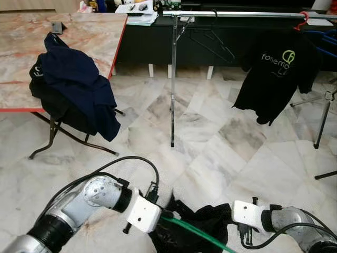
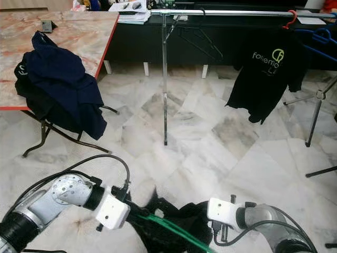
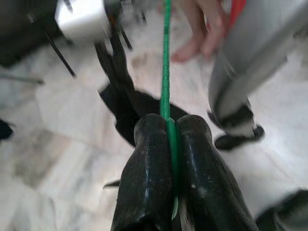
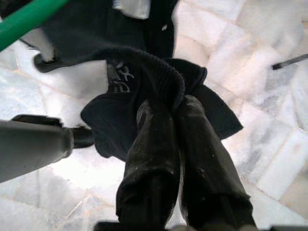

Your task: Hang hanger

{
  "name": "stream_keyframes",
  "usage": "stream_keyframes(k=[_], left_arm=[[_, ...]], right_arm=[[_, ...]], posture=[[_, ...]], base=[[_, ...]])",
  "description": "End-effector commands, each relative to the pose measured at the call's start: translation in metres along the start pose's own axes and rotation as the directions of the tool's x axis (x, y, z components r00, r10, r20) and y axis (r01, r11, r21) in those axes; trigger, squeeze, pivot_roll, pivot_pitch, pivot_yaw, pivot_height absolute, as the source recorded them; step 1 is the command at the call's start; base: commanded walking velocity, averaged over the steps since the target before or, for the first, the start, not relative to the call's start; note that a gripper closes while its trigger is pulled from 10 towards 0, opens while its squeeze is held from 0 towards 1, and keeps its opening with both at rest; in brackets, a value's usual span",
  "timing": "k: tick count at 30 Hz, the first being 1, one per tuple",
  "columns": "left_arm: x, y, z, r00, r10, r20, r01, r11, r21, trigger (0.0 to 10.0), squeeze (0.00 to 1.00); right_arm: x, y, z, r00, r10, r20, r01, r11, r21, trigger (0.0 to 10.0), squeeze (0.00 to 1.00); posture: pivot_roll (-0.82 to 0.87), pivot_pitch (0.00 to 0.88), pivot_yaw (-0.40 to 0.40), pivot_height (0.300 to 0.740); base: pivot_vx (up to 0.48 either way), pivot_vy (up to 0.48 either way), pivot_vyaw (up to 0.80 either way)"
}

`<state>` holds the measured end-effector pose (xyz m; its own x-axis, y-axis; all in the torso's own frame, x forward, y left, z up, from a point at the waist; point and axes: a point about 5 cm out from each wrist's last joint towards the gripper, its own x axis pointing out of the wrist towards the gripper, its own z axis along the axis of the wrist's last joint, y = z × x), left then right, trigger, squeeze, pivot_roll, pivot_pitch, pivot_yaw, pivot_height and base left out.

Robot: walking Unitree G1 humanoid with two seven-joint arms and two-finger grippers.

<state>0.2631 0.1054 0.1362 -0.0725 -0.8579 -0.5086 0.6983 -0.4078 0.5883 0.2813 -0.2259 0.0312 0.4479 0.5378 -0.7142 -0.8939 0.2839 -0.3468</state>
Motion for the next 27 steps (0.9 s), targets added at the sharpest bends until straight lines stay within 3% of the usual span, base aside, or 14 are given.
stream_keyframes(k=[1, 7, 11, 12, 17, 20, 27], left_arm=[[-0.002, 0.002, 0.013, 0.999, -0.008, 0.050, 0.004, 0.997, 0.071, 10.0, 0.00], [0.004, -0.002, 0.021, 0.996, -0.059, 0.067, 0.047, 0.985, 0.167, 10.0, 0.00], [0.008, 0.003, 0.032, 0.992, -0.043, 0.117, 0.018, 0.979, 0.205, 10.0, 0.00], [0.011, 0.006, 0.041, 0.986, -0.019, 0.165, -0.020, 0.973, 0.229, 10.0, 0.00], [0.021, 0.011, 0.060, 0.954, 0.032, 0.298, -0.082, 0.984, 0.160, 10.0, 0.00], [0.028, 0.008, 0.068, 0.941, 0.026, 0.336, -0.090, 0.980, 0.177, 10.0, 0.00], [0.031, 0.000, 0.065, 0.957, -0.041, 0.286, -0.025, 0.974, 0.224, 10.0, 0.00]], right_arm=[[0.004, 0.000, -0.002, 0.999, -0.033, -0.036, 0.033, 0.999, -0.002, 0.0, 0.00], [0.009, -0.006, -0.004, 0.983, -0.136, -0.120, 0.134, 0.991, -0.027, 0.0, 0.00], [0.015, -0.008, -0.002, 0.969, -0.199, -0.146, 0.202, 0.979, 0.009, 0.0, 0.00], [0.021, -0.004, 0.001, 0.973, -0.186, -0.138, 0.193, 0.980, 0.039, 0.0, 0.00], [0.037, 0.005, 0.013, 0.974, -0.198, -0.111, 0.204, 0.978, 0.052, 0.0, 0.00], [0.045, 0.006, 0.022, 0.973, -0.216, -0.078, 0.223, 0.971, 0.087, 0.0, 0.00], [0.047, 0.001, 0.024, 0.954, -0.283, -0.097, 0.293, 0.949, 0.118, 0.0, 0.00]], posture=[[0.11, 0.189, -0.024, 0.740], [0.11, 0.189, -0.023, 0.740], [0.11, 0.189, -0.024, 0.740], [0.11, 0.190, -0.024, 0.740], [0.11, 0.190, -0.023, 0.740], [0.11, 0.192, -0.023, 0.740], [0.11, 0.193, -0.025, 0.740]], base=[[0.000, 0.000, 0.00], [0.000, 0.000, 0.00], [0.000, 0.000, 0.00], [0.000, 0.000, 0.00], [0.000, 0.000, 0.00], [0.000, 0.000, 0.00], [0.000, 0.000, 0.00]])
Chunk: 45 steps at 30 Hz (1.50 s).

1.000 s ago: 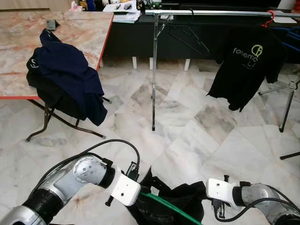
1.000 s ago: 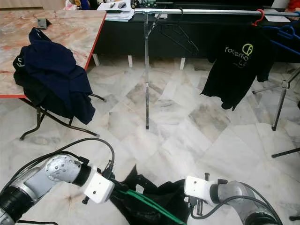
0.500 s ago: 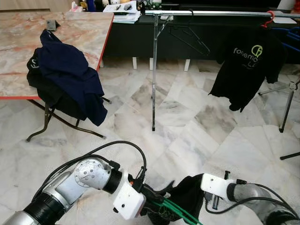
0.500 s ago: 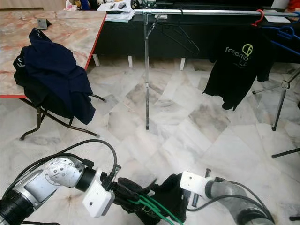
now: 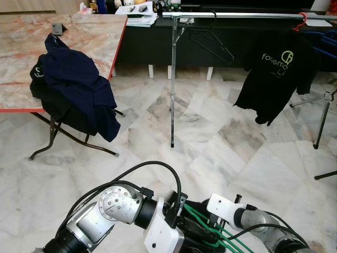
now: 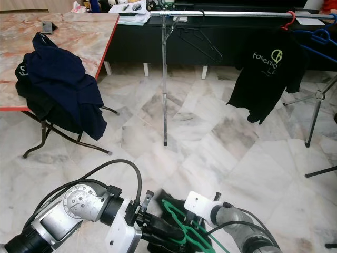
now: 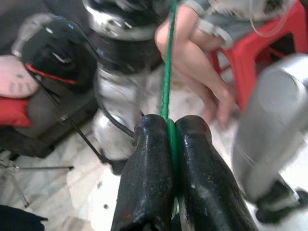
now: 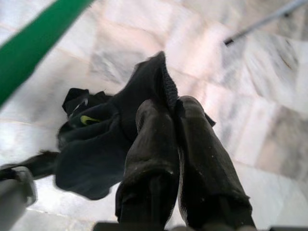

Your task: Hang hanger

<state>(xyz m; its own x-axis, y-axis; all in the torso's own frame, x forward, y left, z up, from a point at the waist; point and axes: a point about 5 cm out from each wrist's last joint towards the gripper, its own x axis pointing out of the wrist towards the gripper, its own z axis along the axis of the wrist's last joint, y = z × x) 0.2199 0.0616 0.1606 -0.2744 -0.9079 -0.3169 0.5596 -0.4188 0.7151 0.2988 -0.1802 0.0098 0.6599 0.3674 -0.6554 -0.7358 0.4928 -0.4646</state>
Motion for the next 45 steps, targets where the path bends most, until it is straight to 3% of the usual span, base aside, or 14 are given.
stream_keyframes(k=[1, 6, 11, 16, 20, 23, 25, 26, 29, 32, 35, 38, 44, 45], left_arm=[[0.000, -0.005, 0.000, 0.997, -0.074, -0.029, 0.075, 0.997, 0.008, 10.0, 0.00], [-0.022, -0.013, -0.017, 0.966, -0.178, -0.189, 0.172, 0.984, -0.047, 10.0, 0.00], [-0.048, -0.022, -0.047, 0.860, -0.243, -0.448, 0.229, 0.970, -0.087, 10.0, 0.00], [-0.065, -0.028, -0.074, 0.797, -0.153, -0.584, 0.053, 0.981, -0.185, 10.0, 0.00], [-0.083, -0.043, -0.102, 0.705, -0.029, -0.709, -0.228, 0.937, -0.265, 10.0, 0.00], [-0.096, -0.061, -0.119, 0.602, 0.066, -0.796, -0.482, 0.824, -0.297, 10.0, 0.00], [-0.106, -0.077, -0.130, 0.476, 0.125, -0.871, -0.678, 0.683, -0.273, 10.0, 0.00], [-0.114, -0.093, -0.136, 0.374, 0.137, -0.917, -0.797, 0.554, -0.242, 10.0, 0.00], [-0.126, -0.136, -0.141, 0.174, 0.068, -0.982, -0.948, 0.283, -0.149, 10.0, 0.00], [-0.129, -0.172, -0.137, 0.069, -0.021, -0.997, -0.990, 0.123, -0.071, 10.0, 0.00], [-0.130, -0.185, -0.134, 0.042, -0.055, -0.998, -0.996, 0.078, -0.046, 10.0, 0.00], [-0.124, -0.232, -0.120, -0.021, -0.190, -0.982, -0.998, -0.053, 0.032, 10.0, 0.00], [-0.115, -0.248, -0.113, -0.002, -0.223, -0.975, -0.994, -0.105, 0.026, 10.0, 0.00], [-0.112, -0.253, -0.111, -0.002, -0.231, -0.973, -0.989, -0.144, 0.037, 10.0, 0.00]], right_arm=[[-0.001, -0.007, -0.003, 0.998, -0.054, -0.035, 0.055, 0.998, 0.024, 0.0, 0.00], [-0.011, -0.025, -0.022, 0.970, -0.189, -0.153, 0.206, 0.974, 0.099, 0.0, 0.00], [-0.019, -0.037, -0.028, 0.954, -0.257, -0.154, 0.283, 0.940, 0.188, 0.0, 0.00], [-0.022, -0.045, -0.027, 0.940, -0.310, -0.143, 0.337, 0.908, 0.249, 0.0, 0.00], [-0.026, -0.045, -0.035, 0.908, -0.376, -0.183, 0.418, 0.834, 0.360, 0.0, 0.00], [-0.030, -0.044, -0.045, 0.862, -0.450, -0.234, 0.494, 0.639, 0.590, 0.0, 0.00], [-0.033, -0.042, -0.051, 0.823, -0.499, -0.272, 0.524, 0.480, 0.703, 0.0, 0.00], [-0.034, -0.039, -0.053, 0.801, -0.532, -0.274, 0.517, 0.386, 0.764, 0.0, 0.00], [-0.036, -0.035, -0.054, 0.746, -0.608, -0.272, 0.483, 0.212, 0.850, 0.0, 0.00], [-0.041, -0.034, -0.053, 0.676, -0.681, -0.281, 0.458, 0.089, 0.884, 0.0, 0.00], [-0.042, -0.035, -0.053, 0.644, -0.706, -0.294, 0.437, 0.024, 0.899, 0.0, 0.00], [-0.043, -0.035, -0.041, 0.565, -0.769, -0.300, 0.329, -0.124, 0.936, 0.0, 0.00], [-0.042, -0.037, -0.032, 0.552, -0.786, -0.279, 0.298, -0.127, 0.946, 0.0, 0.00], [-0.041, -0.038, -0.027, 0.559, -0.787, -0.260, 0.293, -0.106, 0.950, 0.0, 0.00]], posture=[[0.11, 0.193, -0.025, 0.740], [0.11, 0.196, -0.025, 0.740], [0.11, 0.199, -0.025, 0.740], [0.10, 0.200, -0.021, 0.740], [0.10, 0.194, -0.016, 0.740], [0.10, 0.194, -0.012, 0.740], [0.10, 0.193, -0.009, 0.740], [0.10, 0.191, -0.005, 0.740], [0.09, 0.185, 0.001, 0.740], [0.08, 0.179, 0.009, 0.740], [0.08, 0.177, 0.010, 0.740], [0.07, 0.165, 0.013, 0.740], [0.08, 0.159, 0.007, 0.740], [0.08, 0.157, 0.008, 0.740]], base=[[0.000, 0.000, 0.00], [0.000, 0.000, 0.00], [0.000, 0.000, 0.00], [0.000, 0.000, 0.00], [0.000, 0.000, 0.00], [0.000, 0.000, 0.00], [0.000, 0.000, 0.00], [0.000, 0.000, 0.00], [0.000, 0.000, 0.00], [0.000, 0.000, 0.00], [0.000, 0.000, 0.00], [0.000, 0.000, 0.00], [0.000, 0.000, 0.00], [0.000, 0.000, 0.00]])
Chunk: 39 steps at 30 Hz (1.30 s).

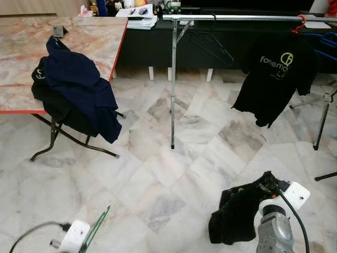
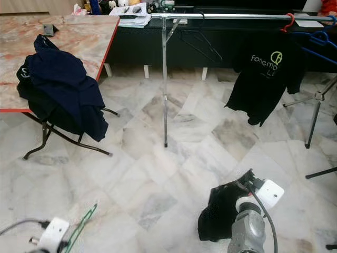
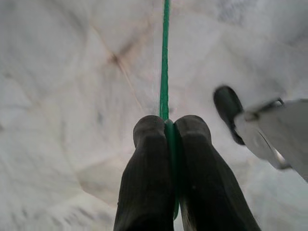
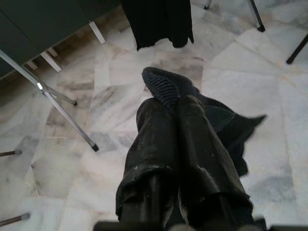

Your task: Hang hanger

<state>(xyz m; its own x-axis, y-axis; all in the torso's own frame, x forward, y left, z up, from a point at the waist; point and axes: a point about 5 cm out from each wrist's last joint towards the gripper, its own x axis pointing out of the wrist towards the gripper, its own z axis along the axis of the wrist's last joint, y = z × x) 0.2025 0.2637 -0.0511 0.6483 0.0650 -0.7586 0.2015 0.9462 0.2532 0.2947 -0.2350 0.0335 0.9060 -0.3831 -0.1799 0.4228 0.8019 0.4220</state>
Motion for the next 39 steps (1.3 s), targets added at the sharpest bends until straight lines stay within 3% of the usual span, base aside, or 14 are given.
stream_keyframes(k=[1, 2, 8, 11, 15, 16, 17, 18, 19, 26, 30, 39], left_arm=[[-0.002, 0.000, -0.011, 1.000, 0.011, -0.030, -0.013, 0.997, -0.072, 10.0, 0.00], [-0.003, -0.002, -0.015, 0.999, 0.016, -0.036, -0.020, 0.994, -0.108, 10.0, 0.00], [-0.003, -0.006, -0.019, 0.999, 0.014, -0.049, -0.020, 0.993, -0.114, 10.0, 0.00], [-0.003, -0.011, -0.024, 0.998, 0.035, -0.060, -0.044, 0.988, -0.150, 10.0, 0.00], [-0.005, -0.014, -0.031, 0.996, 0.029, -0.079, -0.041, 0.988, -0.152, 10.0, 0.00], [-0.005, -0.015, -0.033, 0.996, 0.028, -0.084, -0.041, 0.987, -0.155, 10.0, 0.00], [-0.006, -0.015, -0.034, 0.996, 0.027, -0.086, -0.041, 0.986, -0.163, 10.0, 0.00], [-0.006, -0.015, -0.034, 0.996, 0.027, -0.086, -0.041, 0.986, -0.163, 10.0, 0.00], [-0.006, -0.016, -0.035, 0.996, 0.025, -0.086, -0.040, 0.983, -0.181, 10.0, 0.00], [-0.007, -0.022, -0.040, 0.995, 0.016, -0.099, -0.035, 0.980, -0.196, 10.0, 0.00], [-0.007, -0.022, -0.040, 0.995, 0.018, -0.097, -0.038, 0.978, -0.205, 10.0, 0.00], [-0.007, -0.022, -0.040, 0.994, 0.036, -0.102, -0.060, 0.969, -0.238, 10.0, 0.00]], right_arm=[[0.001, 0.006, 0.004, 1.000, 0.021, 0.022, -0.021, 1.000, -0.007, 0.0, 0.00], [0.001, 0.014, 0.003, 0.998, 0.064, 0.013, -0.064, 0.998, -0.029, 0.0, 0.00], [-0.001, 0.019, 0.003, 0.994, 0.111, 0.013, -0.110, 0.992, -0.069, 0.0, 0.00], [-0.001, 0.008, 0.016, 0.995, 0.053, 0.086, -0.047, 0.996, -0.079, 0.0, 0.00], [-0.002, 0.005, 0.025, 0.990, 0.046, 0.131, -0.031, 0.993, -0.110, 0.0, 0.00], [-0.003, 0.005, 0.028, 0.988, 0.048, 0.147, -0.030, 0.992, -0.125, 1.8, 0.00], [-0.003, 0.006, 0.030, 0.986, 0.047, 0.159, -0.026, 0.991, -0.131, 4.4, 0.00], [-0.003, 0.006, 0.030, 0.986, 0.047, 0.159, -0.026, 0.991, -0.131, 4.4, 0.00], [-0.004, 0.008, 0.032, 0.984, 0.052, 0.171, -0.029, 0.991, -0.133, 10.0, 0.00], [-0.006, 0.019, 0.032, 0.977, 0.103, 0.187, -0.074, 0.985, -0.158, 10.0, 0.00], [-0.008, 0.027, 0.034, 0.967, 0.155, 0.200, -0.108, 0.968, -0.226, 10.0, 0.00], [-0.008, 0.040, 0.037, 0.956, 0.217, 0.195, -0.158, 0.947, -0.281, 10.0, 0.00]], posture=[[0.08, 0.157, 0.008, 0.740], [0.08, 0.156, 0.006, 0.740], [0.08, 0.147, -0.006, 0.740], [0.07, 0.132, -0.010, 0.740], [0.06, 0.121, -0.012, 0.740], [0.06, 0.114, -0.013, 0.740], [0.06, 0.110, -0.013, 0.740], [0.06, 0.110, -0.013, 0.740], [0.05, 0.104, -0.014, 0.740], [0.06, 0.082, -0.016, 0.740], [0.07, 0.081, -0.017, 0.740], [0.08, 0.098, -0.031, 0.740]], base=[[0.000, 0.000, 0.00], [0.000, 0.000, 0.00], [0.000, 0.000, 0.00], [0.000, 0.000, 0.00], [0.000, 0.000, 0.00], [0.000, 0.000, 0.00], [0.000, 0.000, 0.00], [0.000, 0.000, 0.00], [0.000, 0.000, 0.00], [0.000, 0.000, 0.00], [0.000, 0.000, 0.00], [0.000, 0.000, 0.78]])
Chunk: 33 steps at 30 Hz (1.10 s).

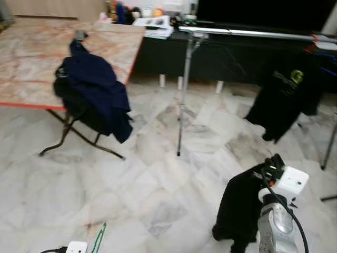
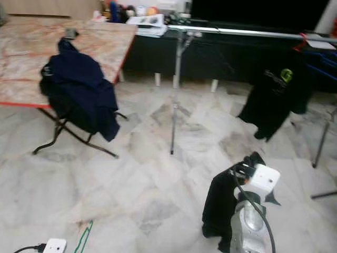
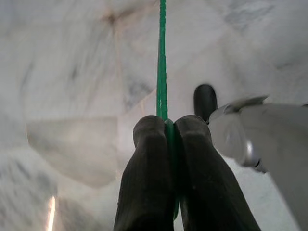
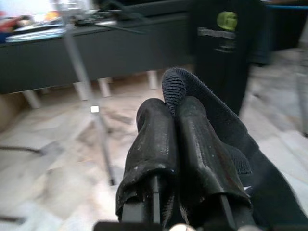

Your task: Hang hanger

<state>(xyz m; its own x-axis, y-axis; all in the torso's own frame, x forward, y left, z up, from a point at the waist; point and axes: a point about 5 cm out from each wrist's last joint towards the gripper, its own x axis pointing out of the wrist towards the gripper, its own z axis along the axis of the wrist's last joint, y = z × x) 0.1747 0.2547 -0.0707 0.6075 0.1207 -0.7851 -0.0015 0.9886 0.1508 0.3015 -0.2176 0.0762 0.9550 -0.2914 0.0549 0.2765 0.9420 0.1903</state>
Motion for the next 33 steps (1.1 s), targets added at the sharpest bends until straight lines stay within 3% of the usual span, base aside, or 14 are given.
stream_keyframes(k=[1, 33], left_arm=[[-0.002, 0.000, -0.012, 0.999, 0.008, -0.039, -0.008, 1.000, -0.017, 10.0, 0.00], [-0.003, -0.006, -0.017, 0.999, 0.021, -0.034, -0.024, 0.997, -0.078, 10.0, 0.00]], right_arm=[[0.003, 0.003, 0.009, 0.999, 0.018, 0.037, -0.018, 1.000, -0.011, 10.0, 0.00], [0.012, 0.012, 0.021, 0.997, 0.037, 0.065, -0.036, 0.999, -0.005, 10.0, 0.00]], posture=[[0.08, 0.098, -0.031, 0.740], [0.06, 0.109, -0.043, 0.740]], base=[[0.000, 0.000, 0.79], [0.000, 0.000, 0.73]])
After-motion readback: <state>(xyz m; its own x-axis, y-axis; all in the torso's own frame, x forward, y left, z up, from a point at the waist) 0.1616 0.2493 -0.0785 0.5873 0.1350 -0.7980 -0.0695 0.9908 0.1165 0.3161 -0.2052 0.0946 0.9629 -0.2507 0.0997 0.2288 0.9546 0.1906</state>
